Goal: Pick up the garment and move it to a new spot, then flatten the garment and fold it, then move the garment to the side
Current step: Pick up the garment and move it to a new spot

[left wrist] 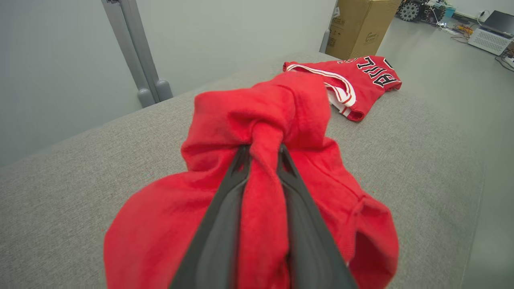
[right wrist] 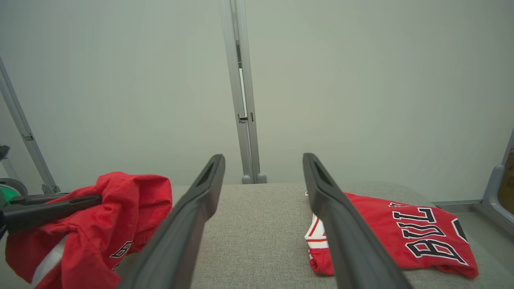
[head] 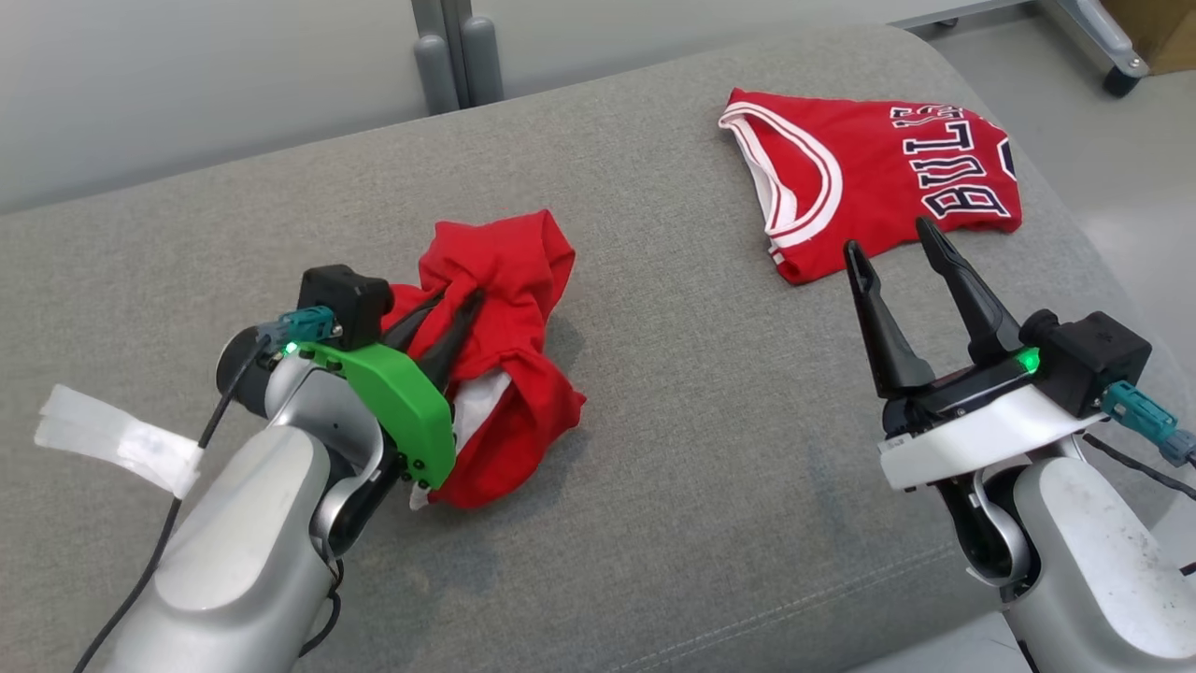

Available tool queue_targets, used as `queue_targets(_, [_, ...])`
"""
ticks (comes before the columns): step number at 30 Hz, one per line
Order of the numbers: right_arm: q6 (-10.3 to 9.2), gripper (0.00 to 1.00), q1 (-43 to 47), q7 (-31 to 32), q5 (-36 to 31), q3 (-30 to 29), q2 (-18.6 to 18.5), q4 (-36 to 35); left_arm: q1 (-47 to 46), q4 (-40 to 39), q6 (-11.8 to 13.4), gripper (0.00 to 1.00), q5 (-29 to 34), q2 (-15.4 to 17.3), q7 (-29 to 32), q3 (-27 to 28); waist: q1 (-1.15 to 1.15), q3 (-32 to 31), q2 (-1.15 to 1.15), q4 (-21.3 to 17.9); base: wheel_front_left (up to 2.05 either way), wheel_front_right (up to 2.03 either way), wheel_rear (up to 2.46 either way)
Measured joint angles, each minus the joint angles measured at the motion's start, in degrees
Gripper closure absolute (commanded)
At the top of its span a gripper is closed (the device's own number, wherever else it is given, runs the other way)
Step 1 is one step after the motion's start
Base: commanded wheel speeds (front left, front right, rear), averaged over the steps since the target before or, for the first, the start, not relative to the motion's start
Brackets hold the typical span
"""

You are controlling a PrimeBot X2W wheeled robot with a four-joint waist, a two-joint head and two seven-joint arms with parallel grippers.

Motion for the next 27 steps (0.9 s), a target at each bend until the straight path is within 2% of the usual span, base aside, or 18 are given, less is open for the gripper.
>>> queue_targets(4, [-0.01,0.00,-0.04,0.00,0.00,-0.55,0.04,-0.31,0.16,3.66,0.01,0.00,0.64,-0.48,-1.65,-1.15,0.00,1.22,0.00,-1.10,0.00,0.00,0.00])
queue_targets(10, [-0.12,0.00,0.00,0.00,0.00,-2.30,-0.25,-0.37,0.21,4.89,-0.01,0.00,0.75,-3.11,-4.31,-2.77,0.00,1.85,0.00,-0.78,0.00,0.00,0.00])
queue_targets(23, [-0.10,0.00,2.62,0.00,0.36,-2.61,-0.56,0.86,0.21,6.33,-0.01,0.00,0.97,-3.65,-7.88,-2.44,0.00,0.33,0.00,4.95,0.00,0.00,0.00])
queue_targets(27, [-0.10,0.00,3.62,0.00,0.75,-2.89,-0.57,0.92,1.35,6.02,0.77,0.00,0.88,-3.64,-9.12,-1.62,0.00,-0.18,0.00,6.99,0.00,0.00,0.00])
